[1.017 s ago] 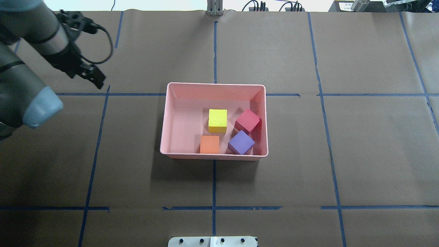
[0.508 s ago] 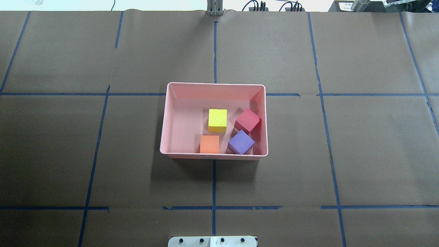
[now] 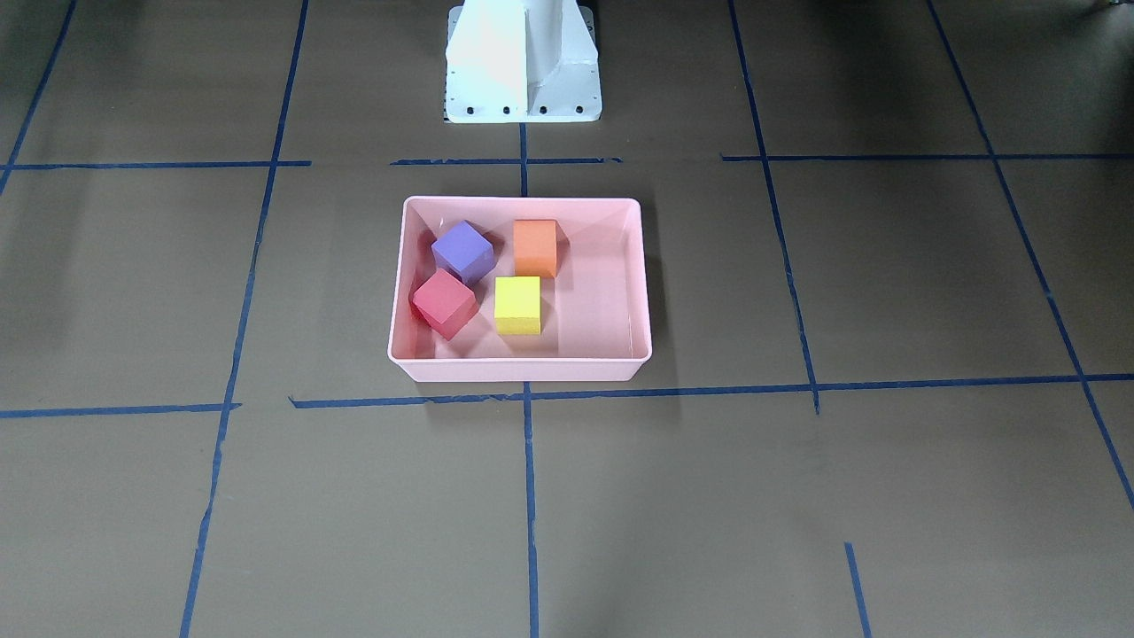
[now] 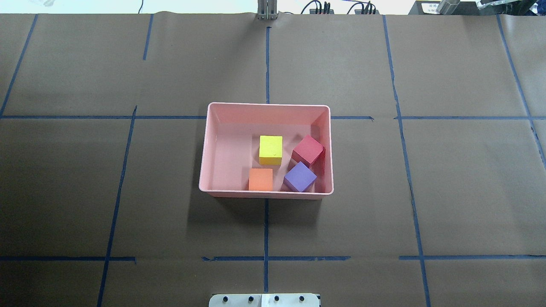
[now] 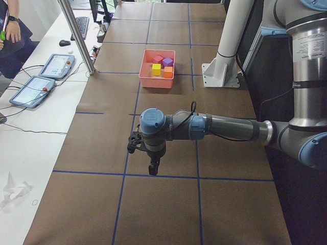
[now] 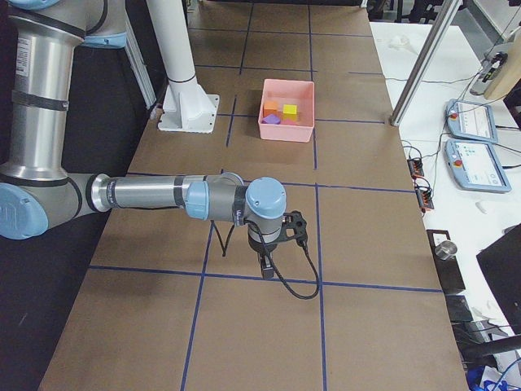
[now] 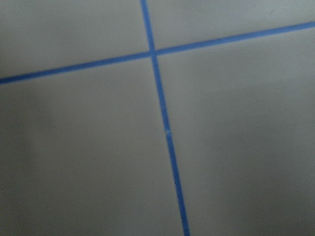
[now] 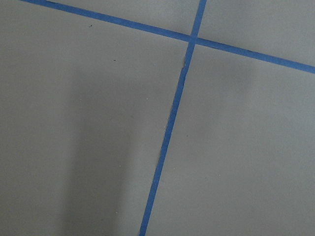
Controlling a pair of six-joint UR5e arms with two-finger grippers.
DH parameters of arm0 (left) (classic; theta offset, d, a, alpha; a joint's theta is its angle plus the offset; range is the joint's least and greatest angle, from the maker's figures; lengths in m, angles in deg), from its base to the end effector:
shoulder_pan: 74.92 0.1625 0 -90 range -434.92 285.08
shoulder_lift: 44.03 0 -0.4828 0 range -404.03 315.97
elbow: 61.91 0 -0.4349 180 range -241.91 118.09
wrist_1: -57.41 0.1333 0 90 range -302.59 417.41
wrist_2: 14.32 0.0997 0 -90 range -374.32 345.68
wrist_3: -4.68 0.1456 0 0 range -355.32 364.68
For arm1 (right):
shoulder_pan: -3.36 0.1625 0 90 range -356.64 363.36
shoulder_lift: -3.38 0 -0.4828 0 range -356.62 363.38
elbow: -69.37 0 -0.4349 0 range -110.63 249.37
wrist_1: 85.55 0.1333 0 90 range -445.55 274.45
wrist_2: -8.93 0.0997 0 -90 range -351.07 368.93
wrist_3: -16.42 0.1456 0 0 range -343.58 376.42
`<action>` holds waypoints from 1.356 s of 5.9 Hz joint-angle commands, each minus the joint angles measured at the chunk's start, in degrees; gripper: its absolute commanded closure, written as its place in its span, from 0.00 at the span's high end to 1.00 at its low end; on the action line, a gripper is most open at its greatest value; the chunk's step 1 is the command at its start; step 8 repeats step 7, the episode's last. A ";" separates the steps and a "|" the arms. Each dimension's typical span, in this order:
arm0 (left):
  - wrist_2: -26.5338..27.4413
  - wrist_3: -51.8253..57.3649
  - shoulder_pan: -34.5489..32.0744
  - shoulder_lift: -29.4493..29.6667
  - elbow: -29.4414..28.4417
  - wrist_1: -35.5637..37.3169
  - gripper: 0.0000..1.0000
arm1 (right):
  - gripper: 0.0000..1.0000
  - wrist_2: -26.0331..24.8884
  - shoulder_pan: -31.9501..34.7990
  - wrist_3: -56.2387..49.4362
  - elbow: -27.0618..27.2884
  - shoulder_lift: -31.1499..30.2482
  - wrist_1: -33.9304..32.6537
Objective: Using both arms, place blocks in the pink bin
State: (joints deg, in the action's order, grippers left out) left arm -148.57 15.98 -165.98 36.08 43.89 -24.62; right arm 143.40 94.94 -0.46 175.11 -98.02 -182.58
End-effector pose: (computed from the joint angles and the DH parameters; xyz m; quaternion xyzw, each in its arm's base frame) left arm -0.0399 -0.4449 0.7012 0.0240 0.3762 0.0759 0.9231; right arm 0.0432 -0.4319 0.7113 0.0392 -0.3769 -0.1144 0.9183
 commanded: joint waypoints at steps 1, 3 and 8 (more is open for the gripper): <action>1.52 -0.32 -0.08 -0.57 0.38 -0.07 1.00 | 1.00 0.09 0.00 0.00 0.00 -0.11 0.00; 1.36 -0.05 -0.08 -0.83 1.25 0.11 1.00 | 1.00 0.09 0.00 -0.09 0.00 -0.11 -0.09; 1.44 -0.14 -0.08 -0.92 1.43 0.11 1.00 | 1.00 0.09 0.00 -0.09 0.00 -0.20 0.00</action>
